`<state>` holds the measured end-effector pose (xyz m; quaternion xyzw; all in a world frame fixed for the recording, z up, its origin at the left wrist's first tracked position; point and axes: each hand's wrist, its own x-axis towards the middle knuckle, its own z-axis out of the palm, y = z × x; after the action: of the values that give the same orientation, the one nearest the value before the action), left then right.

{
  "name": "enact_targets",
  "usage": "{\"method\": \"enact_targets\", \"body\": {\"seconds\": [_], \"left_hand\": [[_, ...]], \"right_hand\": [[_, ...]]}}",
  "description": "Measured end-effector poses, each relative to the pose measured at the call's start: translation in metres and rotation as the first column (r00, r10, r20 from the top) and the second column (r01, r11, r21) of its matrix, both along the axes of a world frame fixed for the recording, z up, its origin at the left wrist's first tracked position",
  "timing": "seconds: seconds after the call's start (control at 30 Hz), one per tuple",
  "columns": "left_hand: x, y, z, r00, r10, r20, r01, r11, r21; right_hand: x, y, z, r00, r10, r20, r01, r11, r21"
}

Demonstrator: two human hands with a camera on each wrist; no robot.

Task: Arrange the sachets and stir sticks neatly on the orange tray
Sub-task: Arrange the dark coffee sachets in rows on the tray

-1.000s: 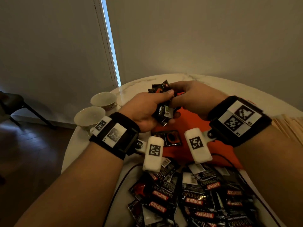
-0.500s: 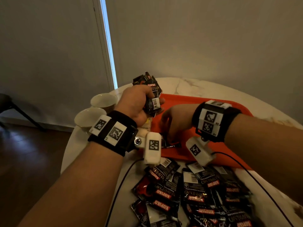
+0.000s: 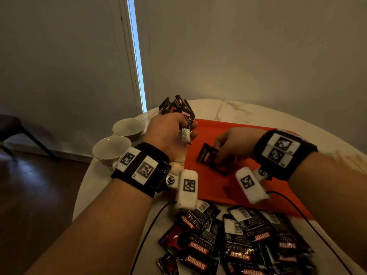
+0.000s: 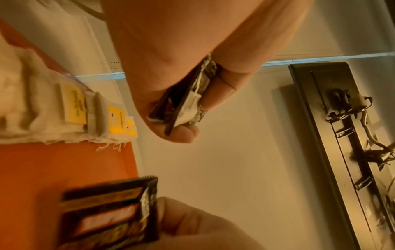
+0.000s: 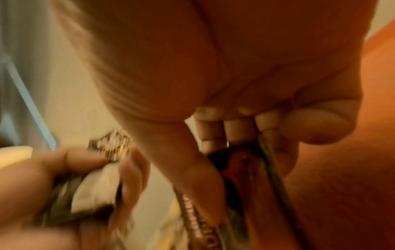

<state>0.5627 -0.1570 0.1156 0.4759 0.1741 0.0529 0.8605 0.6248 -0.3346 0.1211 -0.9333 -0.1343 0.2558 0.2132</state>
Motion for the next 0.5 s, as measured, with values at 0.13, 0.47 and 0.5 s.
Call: {"method": "enact_targets", "body": {"seconds": [0.13, 0.47, 0.5], "left_hand": [[0.008, -0.002, -0.008, 0.995, 0.094, 0.023, -0.096, 0.987, 0.127], [0.003, -0.011, -0.015, 0.978, -0.171, 0.117, 0.116, 0.920, 0.375], [0.004, -0.011, -0.016, 0.981, -0.162, 0.108, 0.109, 0.917, 0.384]], "right_hand": [[0.010, -0.016, -0.008, 0.963, -0.116, -0.244, 0.251, 0.720, 0.647], [0.007, -0.002, -0.020, 0.952, -0.069, -0.299, 0.304, 0.328, 0.894], [0.006, -0.002, -0.020, 0.950, -0.066, -0.304, 0.309, 0.317, 0.897]]}}
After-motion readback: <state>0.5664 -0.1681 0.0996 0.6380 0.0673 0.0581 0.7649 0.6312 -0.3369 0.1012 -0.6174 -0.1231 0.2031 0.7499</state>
